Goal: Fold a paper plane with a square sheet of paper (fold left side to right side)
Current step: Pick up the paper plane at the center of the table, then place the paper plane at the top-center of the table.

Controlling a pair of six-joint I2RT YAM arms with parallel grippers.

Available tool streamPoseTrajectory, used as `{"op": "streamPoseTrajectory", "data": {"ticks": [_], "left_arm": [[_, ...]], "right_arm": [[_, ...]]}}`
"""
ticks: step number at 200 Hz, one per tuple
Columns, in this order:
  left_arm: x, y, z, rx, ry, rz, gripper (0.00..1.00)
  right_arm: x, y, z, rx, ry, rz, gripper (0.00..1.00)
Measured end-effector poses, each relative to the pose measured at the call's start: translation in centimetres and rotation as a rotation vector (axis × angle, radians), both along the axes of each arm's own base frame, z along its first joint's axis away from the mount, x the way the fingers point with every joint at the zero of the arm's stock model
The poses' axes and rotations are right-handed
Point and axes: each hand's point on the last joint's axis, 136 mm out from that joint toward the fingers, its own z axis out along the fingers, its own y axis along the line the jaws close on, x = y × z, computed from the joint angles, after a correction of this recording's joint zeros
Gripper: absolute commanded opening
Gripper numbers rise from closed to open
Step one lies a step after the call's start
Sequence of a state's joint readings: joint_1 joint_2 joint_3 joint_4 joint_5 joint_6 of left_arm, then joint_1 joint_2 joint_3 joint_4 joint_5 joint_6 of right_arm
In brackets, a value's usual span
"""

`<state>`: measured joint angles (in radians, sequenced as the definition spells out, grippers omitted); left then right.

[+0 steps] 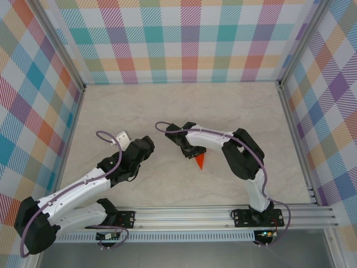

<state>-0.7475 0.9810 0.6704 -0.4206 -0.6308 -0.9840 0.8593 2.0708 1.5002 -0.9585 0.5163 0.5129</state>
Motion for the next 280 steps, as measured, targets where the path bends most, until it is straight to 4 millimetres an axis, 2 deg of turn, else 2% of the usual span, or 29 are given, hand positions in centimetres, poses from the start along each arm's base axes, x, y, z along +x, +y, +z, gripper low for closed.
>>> {"op": "streamPoseTrajectory", "data": {"ticks": [44, 63, 76, 90, 110, 138, 177, 201, 221, 245, 280], "left_arm": [[-0.1, 0.1, -0.1, 0.010, 0.010, 0.000, 1.00], [-0.1, 0.1, 0.1, 0.012, 0.009, -0.003, 1.00], [0.0, 0.0, 0.2, 0.016, 0.007, -0.009, 1.00], [0.0, -0.1, 0.3, 0.028, 0.008, -0.023, 1.00], [0.3, -0.9, 0.2, 0.050, 0.020, -0.070, 1.00], [1.0, -3.0, 0.4, 0.070, 0.029, -0.181, 1.00], [1.4, -7.2, 1.6, 0.060, -0.017, -0.433, 1.00], [1.2, -9.1, 2.4, 0.052, -0.052, -0.557, 1.00], [1.0, -10.0, 2.8, 0.049, -0.071, -0.620, 1.00], [0.7, -10.7, 3.6, 0.038, -0.099, -0.667, 1.00], [0.5, -11.1, 3.7, 0.028, -0.104, -0.696, 1.00]], "right_arm": [[-0.3, -1.6, -0.8, -0.019, 0.018, -0.020, 0.08], [-0.4, -2.1, -0.1, 0.050, 0.023, -0.033, 0.07], [0.1, -2.3, 1.2, 0.135, 0.020, -0.058, 0.08], [1.6, -2.8, 2.8, 0.212, 0.001, -0.090, 0.09], [4.9, -3.0, 4.7, 0.289, -0.029, -0.123, 0.09], [9.9, -2.2, 5.9, 0.372, -0.053, -0.143, 0.09], [14.7, -0.1, 5.2, 0.411, -0.033, -0.129, 0.09], [16.7, 1.3, 4.5, 0.414, -0.024, -0.107, 0.09], [16.6, 1.3, 3.9, 0.393, 0.016, -0.108, 0.09], [18.3, 2.2, 3.4, 0.405, -0.001, -0.106, 0.10], [18.0, 1.9, 1.5, 0.388, 0.046, -0.124, 0.10]]}}
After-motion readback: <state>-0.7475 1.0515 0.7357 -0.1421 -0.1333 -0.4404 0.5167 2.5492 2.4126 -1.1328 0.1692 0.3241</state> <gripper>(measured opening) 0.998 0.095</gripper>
